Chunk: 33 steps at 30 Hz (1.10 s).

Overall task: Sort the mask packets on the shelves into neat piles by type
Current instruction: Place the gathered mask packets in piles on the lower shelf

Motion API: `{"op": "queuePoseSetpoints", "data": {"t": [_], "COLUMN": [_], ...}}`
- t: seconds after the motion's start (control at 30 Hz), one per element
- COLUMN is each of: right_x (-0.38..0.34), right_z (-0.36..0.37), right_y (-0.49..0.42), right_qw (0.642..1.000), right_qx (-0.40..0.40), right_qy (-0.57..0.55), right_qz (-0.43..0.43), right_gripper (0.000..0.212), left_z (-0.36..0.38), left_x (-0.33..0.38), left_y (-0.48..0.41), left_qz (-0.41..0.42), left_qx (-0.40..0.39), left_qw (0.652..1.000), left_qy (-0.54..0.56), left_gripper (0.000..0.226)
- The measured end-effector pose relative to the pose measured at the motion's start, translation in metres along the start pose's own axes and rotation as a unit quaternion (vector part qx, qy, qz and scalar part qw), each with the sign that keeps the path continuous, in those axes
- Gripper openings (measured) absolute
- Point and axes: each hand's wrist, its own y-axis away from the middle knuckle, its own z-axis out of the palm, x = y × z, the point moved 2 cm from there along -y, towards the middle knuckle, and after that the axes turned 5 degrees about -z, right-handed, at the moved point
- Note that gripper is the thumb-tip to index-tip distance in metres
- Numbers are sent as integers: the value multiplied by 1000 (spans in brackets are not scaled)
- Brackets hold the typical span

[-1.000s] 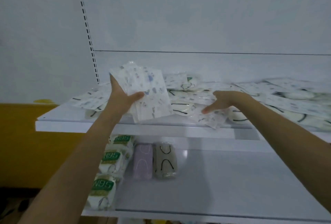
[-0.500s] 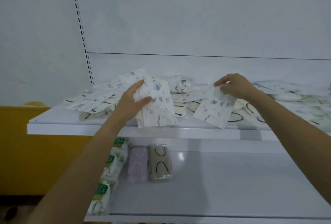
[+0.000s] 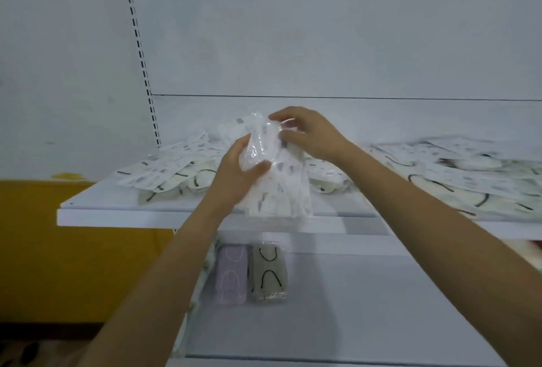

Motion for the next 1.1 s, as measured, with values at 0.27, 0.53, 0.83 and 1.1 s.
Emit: {"op": "queuePoseSetpoints", "data": {"t": [0.27,0.53,0.83,1.1], "right_x": [121,117,37,37], "right_z": [-12,-45,-105,36], "right_y": [21,5,3,-34], "right_qw": [912,932,955,948], "right_qx": [-171,-172,31,32], "right_qy": [196,200,-186,-209], "right_qz": [318,250,230,238], "right_gripper": [79,35,26,17], "left_z": [-43,-51,-38,-27], "left_x": [-23,-30,-16,-13], "left_y": [7,-1,-20,-61], "left_qz": [8,-29,-33,-59], "left_qx": [87,162,157,151], "left_qw": [993,984,986,987], "left_qy": [-83,-66,-43,6], "left_gripper": [53,48,47,35]}}
